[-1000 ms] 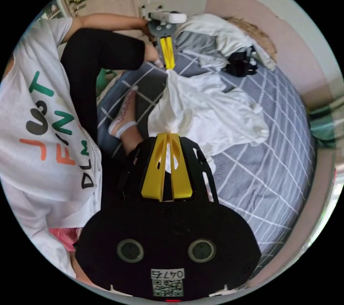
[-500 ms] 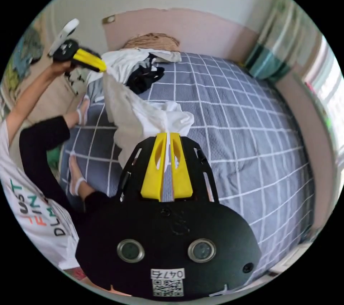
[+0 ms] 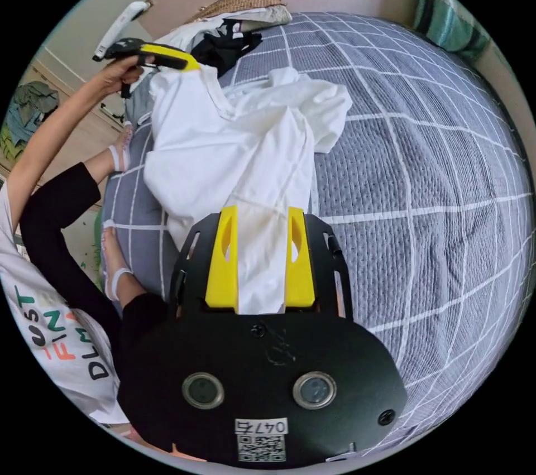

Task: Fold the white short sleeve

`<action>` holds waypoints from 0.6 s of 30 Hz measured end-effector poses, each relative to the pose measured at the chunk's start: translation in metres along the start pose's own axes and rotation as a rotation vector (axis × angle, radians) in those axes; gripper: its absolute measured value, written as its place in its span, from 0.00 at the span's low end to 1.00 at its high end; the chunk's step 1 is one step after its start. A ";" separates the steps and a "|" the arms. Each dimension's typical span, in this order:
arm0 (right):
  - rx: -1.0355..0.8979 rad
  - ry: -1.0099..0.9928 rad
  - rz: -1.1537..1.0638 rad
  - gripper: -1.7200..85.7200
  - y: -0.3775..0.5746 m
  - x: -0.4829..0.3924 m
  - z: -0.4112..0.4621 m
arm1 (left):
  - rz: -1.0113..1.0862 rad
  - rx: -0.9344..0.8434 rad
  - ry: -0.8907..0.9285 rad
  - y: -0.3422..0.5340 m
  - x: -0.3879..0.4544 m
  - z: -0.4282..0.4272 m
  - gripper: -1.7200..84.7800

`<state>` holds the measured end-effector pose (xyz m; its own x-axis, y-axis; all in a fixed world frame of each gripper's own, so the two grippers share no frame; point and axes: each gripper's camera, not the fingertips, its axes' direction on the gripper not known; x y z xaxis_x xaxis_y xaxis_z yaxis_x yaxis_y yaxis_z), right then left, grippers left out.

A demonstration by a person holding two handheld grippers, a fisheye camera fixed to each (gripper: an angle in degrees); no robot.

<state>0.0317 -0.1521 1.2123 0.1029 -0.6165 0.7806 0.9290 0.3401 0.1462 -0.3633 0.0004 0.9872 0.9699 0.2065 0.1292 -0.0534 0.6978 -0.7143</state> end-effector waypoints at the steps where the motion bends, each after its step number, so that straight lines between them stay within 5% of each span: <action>1: -0.010 0.026 -0.003 0.09 -0.001 0.002 0.011 | -0.008 0.024 0.035 0.005 -0.008 -0.003 0.07; 7: -0.046 0.036 -0.046 0.02 0.008 0.027 0.020 | -0.082 0.045 0.313 0.044 -0.072 -0.007 0.17; 18: -0.175 0.131 -0.254 0.02 0.074 0.062 -0.032 | 0.063 -0.038 0.203 0.026 -0.035 0.090 0.14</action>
<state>0.1181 -0.1880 1.2524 -0.1056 -0.7560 0.6460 0.9766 0.0434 0.2105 -0.4198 0.0732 1.0260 0.9931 0.1039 -0.0551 -0.1103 0.6607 -0.7425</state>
